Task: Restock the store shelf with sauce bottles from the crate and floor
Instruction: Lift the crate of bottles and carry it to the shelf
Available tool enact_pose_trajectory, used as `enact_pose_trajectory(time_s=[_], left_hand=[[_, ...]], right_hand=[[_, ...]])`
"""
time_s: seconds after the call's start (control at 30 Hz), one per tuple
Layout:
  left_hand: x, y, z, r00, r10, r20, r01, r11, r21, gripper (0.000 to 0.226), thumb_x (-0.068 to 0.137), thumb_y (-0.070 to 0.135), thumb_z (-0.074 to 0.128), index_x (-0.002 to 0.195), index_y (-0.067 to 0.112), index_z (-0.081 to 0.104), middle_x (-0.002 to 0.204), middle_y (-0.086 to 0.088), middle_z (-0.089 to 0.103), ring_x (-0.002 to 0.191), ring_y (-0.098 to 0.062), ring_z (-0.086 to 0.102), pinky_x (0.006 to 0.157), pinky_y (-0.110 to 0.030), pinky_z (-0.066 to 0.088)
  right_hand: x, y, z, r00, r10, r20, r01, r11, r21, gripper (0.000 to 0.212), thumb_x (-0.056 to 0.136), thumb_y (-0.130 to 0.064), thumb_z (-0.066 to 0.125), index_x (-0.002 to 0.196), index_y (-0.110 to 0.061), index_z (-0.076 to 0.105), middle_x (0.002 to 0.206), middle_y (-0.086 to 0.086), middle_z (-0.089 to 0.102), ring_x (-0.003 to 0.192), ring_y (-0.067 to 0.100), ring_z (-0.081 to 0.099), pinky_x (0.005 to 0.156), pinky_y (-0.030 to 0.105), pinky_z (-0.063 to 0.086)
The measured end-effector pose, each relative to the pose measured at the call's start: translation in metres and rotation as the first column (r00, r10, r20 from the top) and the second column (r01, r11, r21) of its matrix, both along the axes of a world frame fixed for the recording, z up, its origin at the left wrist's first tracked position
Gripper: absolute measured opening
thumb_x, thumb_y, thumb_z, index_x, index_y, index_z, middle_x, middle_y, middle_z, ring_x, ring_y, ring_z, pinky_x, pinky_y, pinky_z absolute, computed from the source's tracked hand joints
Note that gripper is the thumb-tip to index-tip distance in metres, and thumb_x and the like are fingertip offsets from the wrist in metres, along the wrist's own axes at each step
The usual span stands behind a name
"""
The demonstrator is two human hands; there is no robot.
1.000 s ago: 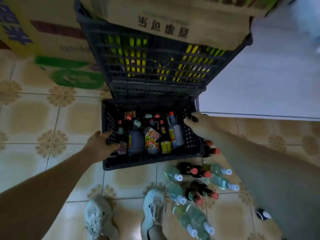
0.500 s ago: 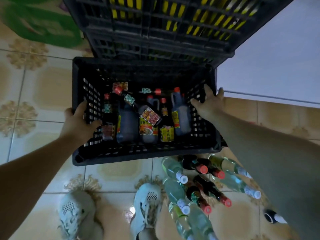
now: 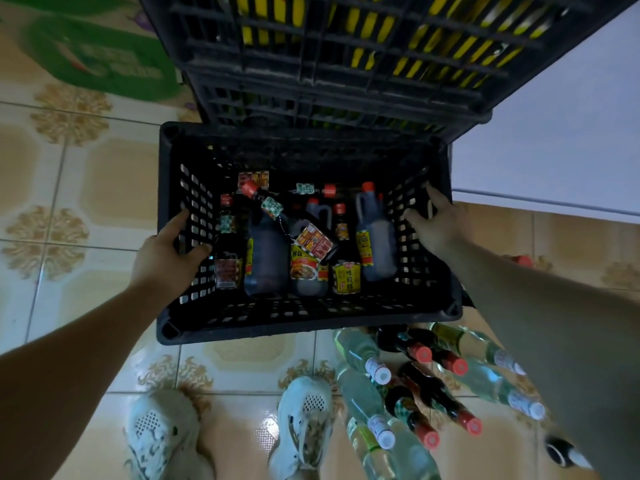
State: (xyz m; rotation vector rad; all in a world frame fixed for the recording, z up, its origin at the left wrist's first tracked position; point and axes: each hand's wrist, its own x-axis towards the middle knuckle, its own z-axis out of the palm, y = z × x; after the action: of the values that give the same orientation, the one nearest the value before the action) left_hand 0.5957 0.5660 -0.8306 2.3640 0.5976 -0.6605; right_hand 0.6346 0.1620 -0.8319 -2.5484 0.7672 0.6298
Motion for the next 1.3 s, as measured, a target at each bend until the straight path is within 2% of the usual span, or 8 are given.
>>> enact_pose_trajectory(time_s=[0.23, 0.5, 0.57, 0.7, 0.87, 1.0, 1.17, 1.3], left_hand=[[0.006, 0.004, 0.002, 0.999, -0.015, -0.045, 0.013, 0.999, -0.035, 0.077, 0.088, 0.019, 0.065, 0.149, 0.037, 0.023, 0.124, -0.021, 0.06, 0.05, -0.022, 0.051, 0.043, -0.025, 0.038], [0.009, 0.036, 0.032, 0.999, -0.054, 0.0, 0.054, 0.999, -0.008, 0.084, 0.083, 0.019, 0.072, 0.15, 0.036, 0.023, 0.125, -0.018, 0.06, 0.067, -0.024, 0.052, 0.074, -0.045, 0.054], [0.009, 0.047, 0.058, 0.998, -0.07, -0.002, 0.07, 0.998, 0.001, 0.083, 0.084, 0.018, 0.071, 0.15, 0.035, 0.022, 0.131, -0.017, 0.057, 0.068, -0.031, 0.059, 0.069, -0.044, 0.056], [0.005, 0.075, 0.125, 0.996, -0.091, 0.01, 0.09, 0.995, 0.048, 0.084, 0.084, 0.02, 0.071, 0.149, 0.038, 0.022, 0.131, -0.015, 0.058, 0.06, -0.024, 0.057, 0.056, -0.035, 0.054], [-0.01, 0.103, 0.238, 0.995, -0.089, 0.034, 0.088, 0.995, 0.05, 0.082, 0.085, 0.019, 0.07, 0.149, 0.04, 0.024, 0.141, -0.012, 0.05, 0.062, -0.022, 0.059, 0.051, -0.028, 0.047], [-0.027, 0.12, 0.34, 0.994, -0.077, 0.081, 0.073, 0.996, 0.052, 0.08, 0.085, 0.016, 0.069, 0.148, 0.039, 0.025, 0.144, -0.012, 0.047, 0.061, -0.028, 0.063, 0.05, -0.035, 0.054], [-0.053, 0.124, 0.448, 0.981, -0.102, 0.164, 0.1, 0.995, 0.02, 0.078, 0.087, 0.009, 0.067, 0.151, 0.028, 0.025, 0.146, -0.007, 0.043, 0.057, -0.009, 0.044, 0.042, -0.01, 0.043], [-0.073, 0.126, 0.516, 0.977, -0.134, 0.165, 0.136, 0.991, 0.004, 0.083, 0.083, 0.021, 0.072, 0.149, 0.038, 0.022, 0.12, -0.003, 0.058, 0.074, -0.031, 0.064, 0.07, -0.044, 0.057]], right_hand=[[-0.001, 0.003, 0.003, 0.997, -0.029, 0.073, 0.029, 1.0, -0.007, 0.065, 0.089, -0.055, 0.053, 0.148, -0.043, 0.03, 0.138, 0.015, 0.05, 0.123, 0.032, 0.049, 0.094, 0.032, 0.043], [-0.007, 0.025, 0.03, 0.998, -0.022, 0.061, 0.02, 0.999, 0.039, 0.08, 0.083, -0.067, 0.054, 0.151, -0.036, 0.026, 0.147, 0.012, 0.045, 0.133, 0.033, 0.043, 0.104, 0.036, 0.041], [-0.011, 0.034, 0.051, 0.998, -0.019, 0.06, 0.016, 0.998, 0.055, 0.079, 0.084, -0.064, 0.055, 0.152, -0.035, 0.026, 0.147, 0.011, 0.045, 0.132, 0.032, 0.044, 0.104, 0.034, 0.041], [-0.017, 0.055, 0.112, 0.998, 0.048, 0.049, -0.051, 0.997, 0.061, 0.076, 0.087, -0.06, 0.055, 0.152, -0.036, 0.024, 0.144, 0.01, 0.05, 0.129, 0.033, 0.048, 0.099, 0.033, 0.043], [-0.026, 0.079, 0.222, 0.992, 0.127, 0.023, -0.128, 0.991, 0.044, 0.077, 0.09, -0.057, 0.054, 0.153, -0.041, 0.013, 0.127, 0.016, 0.063, 0.105, 0.035, 0.062, 0.073, 0.029, 0.046], [-0.049, 0.095, 0.32, 0.989, 0.138, 0.056, -0.139, 0.99, 0.02, 0.076, 0.091, -0.057, 0.052, 0.153, -0.042, 0.012, 0.126, 0.017, 0.063, 0.104, 0.036, 0.061, 0.077, 0.032, 0.046], [-0.088, 0.1, 0.432, 0.984, 0.113, 0.135, -0.115, 0.993, 0.005, 0.075, 0.09, -0.058, 0.053, 0.153, -0.038, 0.016, 0.133, 0.015, 0.059, 0.116, 0.036, 0.057, 0.087, 0.032, 0.046], [-0.127, 0.099, 0.507, 0.975, 0.082, 0.209, -0.08, 0.997, -0.018, 0.074, 0.091, -0.056, 0.054, 0.153, -0.036, 0.021, 0.139, 0.014, 0.055, 0.123, 0.036, 0.052, 0.093, 0.033, 0.044]])
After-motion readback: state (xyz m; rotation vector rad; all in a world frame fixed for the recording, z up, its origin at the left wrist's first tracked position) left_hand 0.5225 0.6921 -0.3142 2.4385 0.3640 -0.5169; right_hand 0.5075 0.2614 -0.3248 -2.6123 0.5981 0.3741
